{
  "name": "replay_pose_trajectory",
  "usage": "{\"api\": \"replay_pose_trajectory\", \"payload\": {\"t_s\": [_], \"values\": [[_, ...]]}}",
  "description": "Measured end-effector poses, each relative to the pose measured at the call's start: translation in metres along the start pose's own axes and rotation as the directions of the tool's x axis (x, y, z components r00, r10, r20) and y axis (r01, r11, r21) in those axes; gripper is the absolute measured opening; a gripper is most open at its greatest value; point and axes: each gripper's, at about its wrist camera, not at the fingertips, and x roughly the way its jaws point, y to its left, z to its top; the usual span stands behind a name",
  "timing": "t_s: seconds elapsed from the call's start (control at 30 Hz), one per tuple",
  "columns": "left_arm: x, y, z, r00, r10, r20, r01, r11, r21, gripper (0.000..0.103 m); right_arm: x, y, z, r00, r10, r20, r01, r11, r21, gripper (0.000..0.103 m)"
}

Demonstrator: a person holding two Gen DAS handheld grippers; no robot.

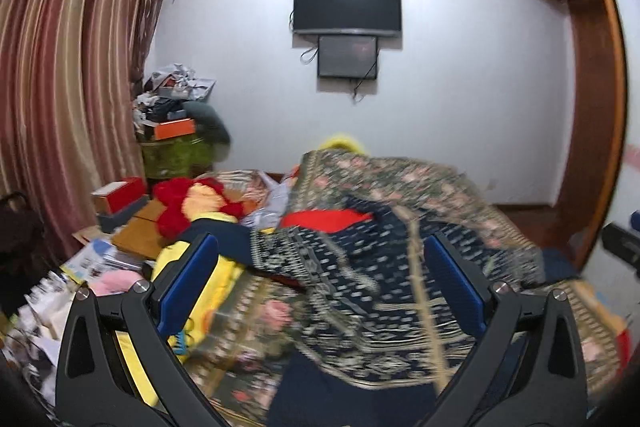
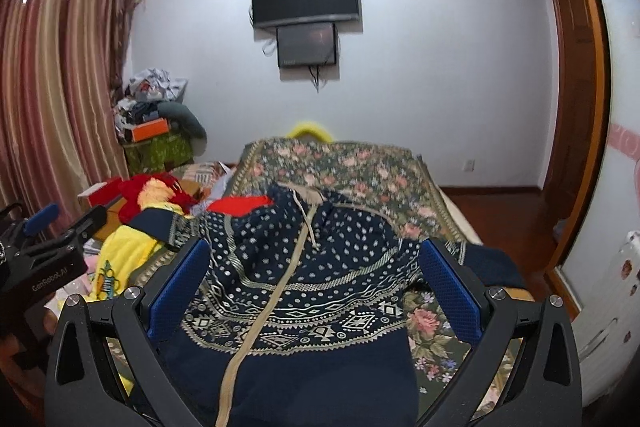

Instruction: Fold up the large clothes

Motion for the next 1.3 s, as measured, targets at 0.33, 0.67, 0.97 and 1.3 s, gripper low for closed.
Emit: {"api": "replay_pose_trajectory", "payload": {"t_s": [0.33, 0.67, 0.97, 1.3], "values": [[0.121, 0.062, -0.020, 0.963, -0.089, -0.254, 0.065, 0.993, -0.099, 0.103, 0.120, -0.007, -0.009, 0.954, 0.096, -0.284, -0.095, 0.995, 0.017, 0.103], [0.239, 0.131, -0.048, 0.863, -0.159, -0.480, 0.072, 0.978, -0.195, 0.100, 0.223, -0.022, -0.016, 0.873, 0.063, -0.483, -0.030, 0.997, 0.075, 0.103], [0.326, 0.179, -0.061, 0.795, -0.257, -0.550, -0.002, 0.904, -0.427, 0.084, 0.285, -0.029, -0.012, 0.831, 0.025, -0.555, -0.005, 0.999, 0.037, 0.103], [0.379, 0.229, -0.070, 0.793, -0.282, -0.539, -0.133, 0.784, -0.606, 0.070, 0.318, -0.044, -0.010, 0.809, 0.071, -0.583, -0.013, 0.995, 0.102, 0.103]]}}
